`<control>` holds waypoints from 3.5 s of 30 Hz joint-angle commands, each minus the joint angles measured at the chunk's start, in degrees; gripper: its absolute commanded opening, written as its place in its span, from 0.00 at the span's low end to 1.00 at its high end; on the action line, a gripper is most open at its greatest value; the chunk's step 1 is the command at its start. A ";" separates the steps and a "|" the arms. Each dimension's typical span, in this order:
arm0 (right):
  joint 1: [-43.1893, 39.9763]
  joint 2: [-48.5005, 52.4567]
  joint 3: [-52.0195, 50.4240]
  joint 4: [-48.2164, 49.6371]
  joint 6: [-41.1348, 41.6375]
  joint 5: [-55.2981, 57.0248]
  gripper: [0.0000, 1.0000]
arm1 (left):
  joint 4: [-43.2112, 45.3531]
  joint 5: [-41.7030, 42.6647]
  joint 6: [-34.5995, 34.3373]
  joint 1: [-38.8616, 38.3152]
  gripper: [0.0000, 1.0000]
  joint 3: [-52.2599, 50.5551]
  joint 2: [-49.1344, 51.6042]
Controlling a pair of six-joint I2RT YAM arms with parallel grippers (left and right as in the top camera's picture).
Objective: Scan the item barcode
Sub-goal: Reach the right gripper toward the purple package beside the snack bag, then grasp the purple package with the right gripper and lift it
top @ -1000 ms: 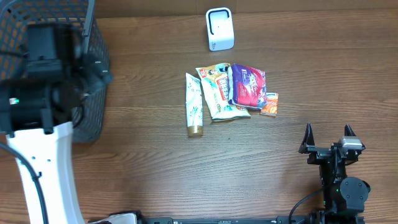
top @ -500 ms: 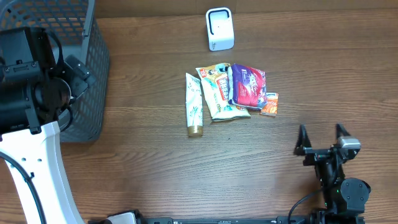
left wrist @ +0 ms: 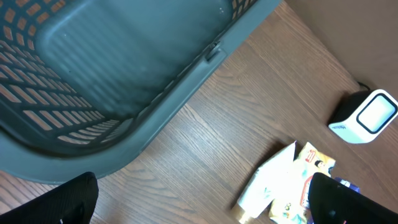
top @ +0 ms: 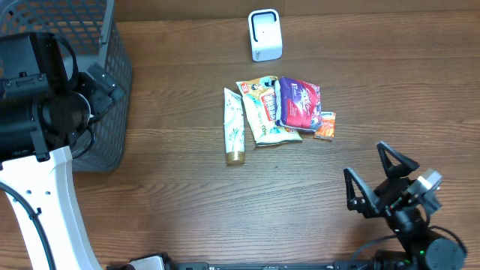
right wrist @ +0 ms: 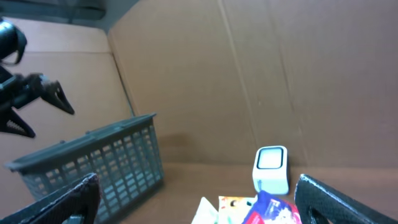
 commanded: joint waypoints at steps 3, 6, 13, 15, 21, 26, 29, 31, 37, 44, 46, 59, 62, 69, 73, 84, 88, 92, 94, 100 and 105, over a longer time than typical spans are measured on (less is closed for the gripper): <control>0.26 13.60 20.55 -18.18 -8.72 0.22 1.00 | 0.04 0.68 -0.74 0.24 1.00 -0.13 0.09; 0.28 28.59 36.17 -35.26 -15.72 -6.10 1.00 | 0.04 0.66 -0.74 0.24 1.00 -0.13 0.09; 0.31 50.21 50.31 -37.33 -12.96 -31.28 1.00 | 0.02 0.66 -0.74 0.24 1.00 -0.13 0.09; 0.44 53.13 50.31 -35.67 -10.93 -32.70 1.00 | 0.02 0.66 -0.74 0.24 1.00 -0.13 0.09; 8.17 58.97 50.31 -43.63 -10.99 -7.52 1.00 | 0.15 1.07 -0.98 0.24 1.00 -0.13 0.09; 19.47 64.06 50.31 -46.90 -7.93 12.85 1.00 | -2.03 12.02 0.39 0.02 1.00 -0.22 0.11; 21.68 67.63 50.58 -46.64 -4.90 16.90 1.00 | -1.25 21.59 9.51 -2.82 1.00 -1.33 0.46; 21.40 69.90 51.65 -46.75 -4.68 16.87 1.00 | -1.75 24.81 14.99 -6.56 1.00 -3.39 0.85; 20.50 73.29 54.93 -45.88 -4.72 16.83 1.00 | 1.33 20.96 13.90 -17.92 1.00 -14.71 1.77; 20.57 74.51 54.75 -42.42 -4.74 22.10 1.00 | 16.00 13.33 7.96 -24.57 1.00 -30.64 5.92; 20.72 76.15 54.73 -41.18 -5.70 22.21 0.96 | 18.62 8.55 3.85 -24.55 1.00 -32.65 7.28; 34.29 87.93 57.27 -39.91 -16.09 44.04 0.88 | 24.81 1.81 -4.90 -24.50 0.99 -34.77 18.88; 37.70 88.13 57.29 -37.20 -16.24 50.90 0.87 | 24.79 1.84 -5.27 -24.50 0.99 -34.77 19.91; 39.15 95.43 59.52 -33.40 -17.53 55.45 0.82 | 24.15 1.88 -5.25 -24.50 1.00 -34.77 20.33; 39.17 101.66 62.69 -33.59 -17.51 55.45 0.82 | 22.99 1.88 -5.25 -24.52 1.00 -34.77 20.33; 39.15 106.05 63.06 -34.77 -17.40 58.64 0.39 | 22.27 1.84 -5.22 -24.50 1.00 -34.77 20.33; 39.17 106.01 63.19 -35.98 -15.41 58.62 0.08 | 22.32 1.84 -5.22 -24.52 1.00 -34.77 20.33; 39.15 106.01 67.49 -41.62 -12.00 55.87 0.04 | 22.32 1.84 -5.22 -24.50 1.00 -34.77 20.33; 39.15 106.01 70.88 -44.87 -12.02 53.48 0.03 | 22.36 1.84 -5.25 -24.50 1.00 -34.77 20.33; 39.10 106.01 85.40 -58.40 -11.98 41.86 0.03 | 22.36 1.84 -5.22 -24.50 1.00 -34.77 20.33; 36.68 106.01 91.89 -64.46 -10.93 19.80 0.04 | 22.34 1.66 -5.20 -24.50 1.00 -34.77 20.33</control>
